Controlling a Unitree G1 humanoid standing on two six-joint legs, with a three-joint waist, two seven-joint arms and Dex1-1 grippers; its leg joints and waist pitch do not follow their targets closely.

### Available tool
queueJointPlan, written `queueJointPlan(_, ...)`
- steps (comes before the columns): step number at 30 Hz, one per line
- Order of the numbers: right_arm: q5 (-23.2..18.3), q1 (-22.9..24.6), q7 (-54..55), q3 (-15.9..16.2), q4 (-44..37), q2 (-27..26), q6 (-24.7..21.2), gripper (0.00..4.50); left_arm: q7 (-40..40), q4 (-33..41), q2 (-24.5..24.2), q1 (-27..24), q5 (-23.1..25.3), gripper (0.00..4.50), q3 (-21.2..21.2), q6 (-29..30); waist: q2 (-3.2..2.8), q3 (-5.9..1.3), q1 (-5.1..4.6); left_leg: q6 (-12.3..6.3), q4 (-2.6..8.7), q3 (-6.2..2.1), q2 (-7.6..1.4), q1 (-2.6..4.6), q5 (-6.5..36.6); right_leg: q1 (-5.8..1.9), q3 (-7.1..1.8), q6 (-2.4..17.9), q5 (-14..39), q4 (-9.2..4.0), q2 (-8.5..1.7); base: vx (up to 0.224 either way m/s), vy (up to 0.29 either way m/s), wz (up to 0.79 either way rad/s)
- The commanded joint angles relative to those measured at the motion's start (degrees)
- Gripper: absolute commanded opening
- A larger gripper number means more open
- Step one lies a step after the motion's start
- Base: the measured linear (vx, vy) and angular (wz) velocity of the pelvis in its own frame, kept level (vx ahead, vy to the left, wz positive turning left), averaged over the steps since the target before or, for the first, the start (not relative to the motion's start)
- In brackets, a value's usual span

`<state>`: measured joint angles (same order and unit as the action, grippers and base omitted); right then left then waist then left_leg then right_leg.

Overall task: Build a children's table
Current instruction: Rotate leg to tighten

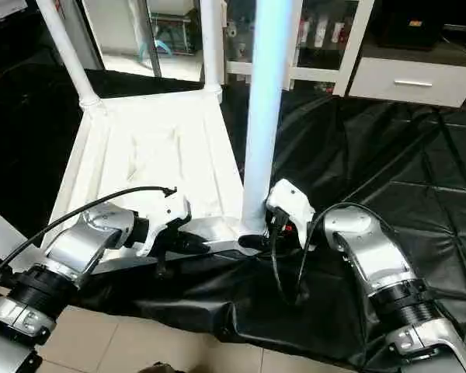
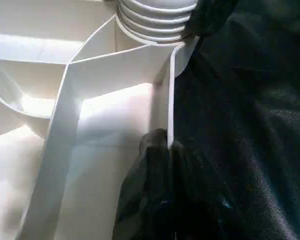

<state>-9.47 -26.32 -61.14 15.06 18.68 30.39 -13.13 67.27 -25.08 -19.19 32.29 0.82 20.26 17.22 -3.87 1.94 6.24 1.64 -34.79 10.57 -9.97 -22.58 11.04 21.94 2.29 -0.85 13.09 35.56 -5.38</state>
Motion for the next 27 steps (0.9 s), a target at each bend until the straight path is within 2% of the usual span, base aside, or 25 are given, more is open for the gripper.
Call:
queueJointPlan(1,0.27,-1.05,0.12,-0.04,0.34,-0.43,0.88,2.72,2.18,-0.63,-0.02,-0.66,0.01,0.0,2.3,0.66,0.84,-3.79,-0.12,-7.06,3.27,-1.09,-3.06,1.37,2.58,-2.25,-1.43,17.98,-8.16,-2.52,-2.96,0.0,0.0,0.0)
queueJointPlan(9,1.0,-1.1,1.82,-0.36,0.88,-1.29,1.02,2.66,2.12,-1.43,0.1,-0.21,-0.16,0.0,1.91,0.55,0.85,-3.67,-0.65,-6.12,3.42,-1.08,-2.99,1.37,4.0,-2.29,-1.52,17.69,-6.26,-2.7,-2.97,0.0,0.0,0.0)
queueJointPlan(12,1.53,-0.83,4.2,-1.4,1.64,-2.21,0.64,2.65,1.5,-2.23,0.68,-0.12,-0.27,0.0,1.63,0.27,0.77,-3.57,-0.97,-5.82,3.52,-1.09,-2.97,1.35,4.64,-2.25,-1.53,17.7,-5.67,-2.78,-2.93,0.0,0.0,0.0)
queueJointPlan(13,1.67,-0.67,4.79,-1.63,1.7,-2.42,0.63,2.65,1.27,-2.32,0.89,-0.12,-0.36,0.0,1.51,0.33,0.79,-3.48,-1.18,-5.26,3.65,-1.1,-2.97,1.4,6.02,-2.26,-1.56,17.66,-4.07,-2.99,-2.98,0.0,0.0,0.0)
queueJointPlan(14,1.22,-0.45,6.31,-2.61,1.95,-3.33,0.08,2.65,0.32,-2.69,1.77,0.21,-0.82,0.0,0.85,0.84,1.15,-3.3,-1.28,-4.88,3.82,-1.07,-2.96,1.37,7.17,-2.24,-1.59,17.58,-2.47,-3.14,-2.98,0.0,0.0,0.0)
queueJointPlan(15,1.12,-0.42,6.89,-2.91,2.14,-3.66,0.02,2.65,-0.2,-2.88,2.08,0.35,-0.93,0.0,0.55,0.97,1.02,-3.27,-1.29,-4.57,3.87,-1.05,-2.97,1.45,7.88,-2.19,-1.63,17.5,-1.43,-3.22,-3.03,0.0,0.0,0.0)
queueJointPlan(17,0.68,-0.36,10.65,-4.64,3.52,-5.7,-0.21,2.65,-3.7,-4.27,4.03,1.24,-1.48,0.0,-1.31,1.59,1.37,-3.29,-1.4,-3.7,3.97,-1.06,-2.94,1.51,8.35,-2.24,-1.74,17.07,0.32,-3.43,-3.12,0.0,0.0,0.0)
queueJointPlan(18,0.62,-0.41,11.61,-5.03,3.96,-6.19,-0.25,2.65,-4.64,-4.73,4.49,1.5,-1.52,0.0,-1.74,1.61,1.3,-3.21,-1.45,-3.52,4.0,-1.07,-2.87,1.45,8.22,-2.18,-1.76,17.04,0.47,-3.44,-3.11,0.0,0.0,0.0)
queueJointPlan(19,0.73,-0.9,15.78,-6.36,5.72,-8.07,-0.36,2.65,-8.39,-6.61,5.99,2.62,-1.1,0.0,-2.87,1.59,1.86,-3.2,-1.53,-3.33,4.08,-1.05,-2.88,1.4,8.37,-2.18,-1.76,16.81,0.93,-3.55,-3.09,0.0,0.0,0.0)
queueJointPlan(21,1.07,-1.68,23.52,-8.44,8.66,-11.58,-1.44,2.65,-15.49,-10.0,8.92,4.79,-0.44,0.0,-4.93,1.82,1.72,-3.16,-1.44,-2.97,4.15,-1.11,-2.77,1.44,8.29,-2.11,-1.79,16.5,2.44,-3.68,-3.28,0.0,0.0,0.0)
queueJointPlan(22,1.81,-2.13,29.64,-9.56,10.61,-14.03,-1.92,2.65,-20.86,-12.34,11.1,6.43,-0.55,0.0,-6.87,2.64,1.59,-3.01,-1.66,-2.13,4.27,-1.07,-2.72,1.54,8.92,-1.88,-1.81,16.35,3.46,-3.82,-3.13,0.0,0.0,0.0)
queueJointPlan(23,3.19,-2.77,39.25,-10.96,13.58,-17.68,-2.63,2.65,-29.47,-16.19,14.24,8.99,-0.97,0.0,-10.05,3.2,1.75,-2.87,-1.9,-1.06,4.5,-1.07,-2.55,1.61,10.27,-1.79,-1.78,15.93,5.54,-4.1,-3.01,0.0,0.0,0.0)
queueJointPlan(24,3.44,-2.85,40.65,-11.13,14.0,-18.18,-2.69,2.65,-30.7,-16.74,14.64,9.35,-1.04,0.0,-10.49,3.18,1.68,-2.85,-1.97,-0.47,4.53,-1.06,-2.49,1.73,10.9,-1.62,-1.84,15.82,6.59,-4.2,-3.04,0.0,0.0,0.0)
queueJointPlan(25,4.24,-3.29,46.53,-12.21,15.71,-20.23,-2.56,2.65,-35.26,-19.05,16.03,10.74,-1.31,0.0,-12.23,2.9,1.63,-2.96,-1.77,0.21,4.63,-1.22,-2.54,1.81,11.23,-1.89,-1.84,14.91,7.48,-4.4,-3.22,0.0,0.0,0.0)
queueJointPlan(26,3.83,-3.56,49.88,-13.3,16.88,-22.23,-2.76,2.65,-38.19,-20.89,16.8,11.77,-1.11,0.0,-12.94,2.19,1.19,-2.96,-1.78,0.26,4.66,-1.29,-2.49,1.67,10.92,-1.83,-1.93,14.37,6.81,-4.38,-3.25,0.0,0.0,0.0)
queueJointPlan(27,3.55,-3.81,53.3,-14.27,17.86,-24.52,-2.97,2.65,-40.55,-22.8,17.46,12.68,-0.76,0.0,-13.29,1.08,1.15,-3.0,-1.93,0.17,4.66,-1.22,-2.36,1.61,10.66,-1.78,-1.96,14.11,6.06,-4.44,-3.1,0.0,0.0,0.0)
